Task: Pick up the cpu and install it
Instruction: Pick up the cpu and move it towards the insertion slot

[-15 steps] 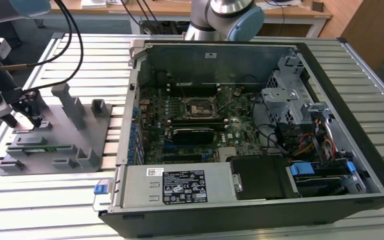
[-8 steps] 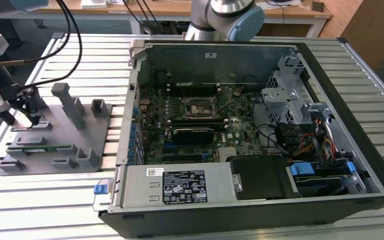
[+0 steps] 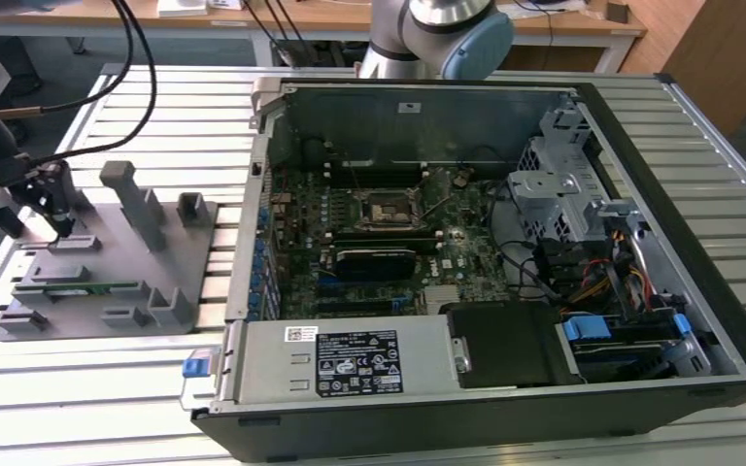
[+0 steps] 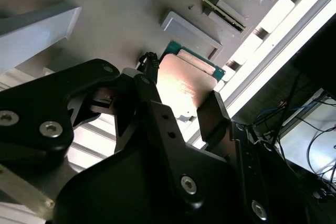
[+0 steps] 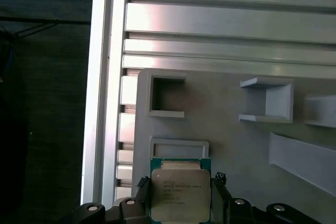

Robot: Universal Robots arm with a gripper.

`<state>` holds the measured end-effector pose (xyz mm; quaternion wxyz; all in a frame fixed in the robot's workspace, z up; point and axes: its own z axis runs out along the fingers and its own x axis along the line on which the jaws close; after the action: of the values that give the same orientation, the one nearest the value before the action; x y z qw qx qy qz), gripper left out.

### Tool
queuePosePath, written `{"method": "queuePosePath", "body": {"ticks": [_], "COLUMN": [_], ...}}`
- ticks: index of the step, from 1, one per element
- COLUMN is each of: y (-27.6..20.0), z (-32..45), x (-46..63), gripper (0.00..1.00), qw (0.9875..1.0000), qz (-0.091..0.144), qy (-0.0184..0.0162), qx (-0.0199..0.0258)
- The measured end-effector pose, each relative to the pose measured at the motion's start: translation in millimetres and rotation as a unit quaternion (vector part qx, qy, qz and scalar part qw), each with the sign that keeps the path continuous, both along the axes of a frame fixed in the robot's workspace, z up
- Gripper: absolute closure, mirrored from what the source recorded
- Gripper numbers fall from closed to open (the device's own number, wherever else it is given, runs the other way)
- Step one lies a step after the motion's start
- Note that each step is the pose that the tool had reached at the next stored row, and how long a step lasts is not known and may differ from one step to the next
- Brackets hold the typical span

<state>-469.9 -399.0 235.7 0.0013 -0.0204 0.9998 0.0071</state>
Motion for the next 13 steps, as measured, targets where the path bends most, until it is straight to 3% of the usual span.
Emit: {"method": "queuePosePath", "body": {"ticks": [13], "y": [1.6], "z": [13.8], "x": [-0.3], "gripper": [0.46], "qw": [1.0000], "qz": [0.000], "qy": [-0.0010], "qx": [0.0000]}}
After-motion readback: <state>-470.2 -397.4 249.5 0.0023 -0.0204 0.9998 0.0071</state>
